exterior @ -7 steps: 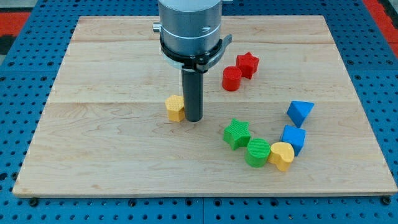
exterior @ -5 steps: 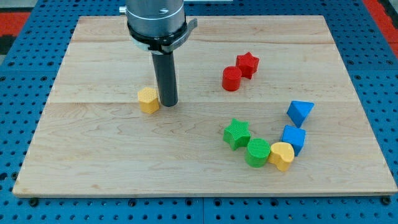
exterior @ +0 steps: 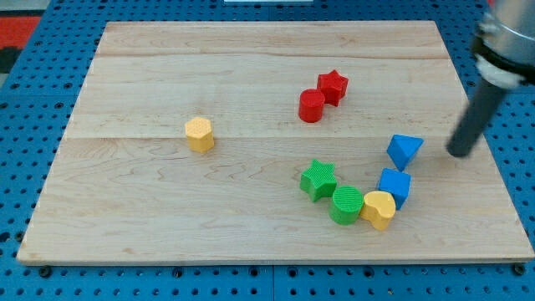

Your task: Push yellow heart closer to yellow hexagon

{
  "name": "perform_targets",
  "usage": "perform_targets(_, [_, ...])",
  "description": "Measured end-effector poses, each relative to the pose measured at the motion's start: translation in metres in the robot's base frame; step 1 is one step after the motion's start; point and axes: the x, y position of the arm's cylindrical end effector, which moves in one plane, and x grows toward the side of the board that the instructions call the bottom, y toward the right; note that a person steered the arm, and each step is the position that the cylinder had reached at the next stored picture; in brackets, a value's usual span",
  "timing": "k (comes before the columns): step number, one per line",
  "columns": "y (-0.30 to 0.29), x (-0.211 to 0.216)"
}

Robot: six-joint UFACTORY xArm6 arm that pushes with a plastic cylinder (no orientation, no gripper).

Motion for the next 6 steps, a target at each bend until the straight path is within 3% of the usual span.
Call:
perform_targets(1, [-0.003,0.086])
perform_targets(2, [-0.091,0.099])
perform_targets(3, [-0.128,0.085])
perform_targets(5, [-0.165,0.011])
perform_targets(6, [-0.225,-0.016])
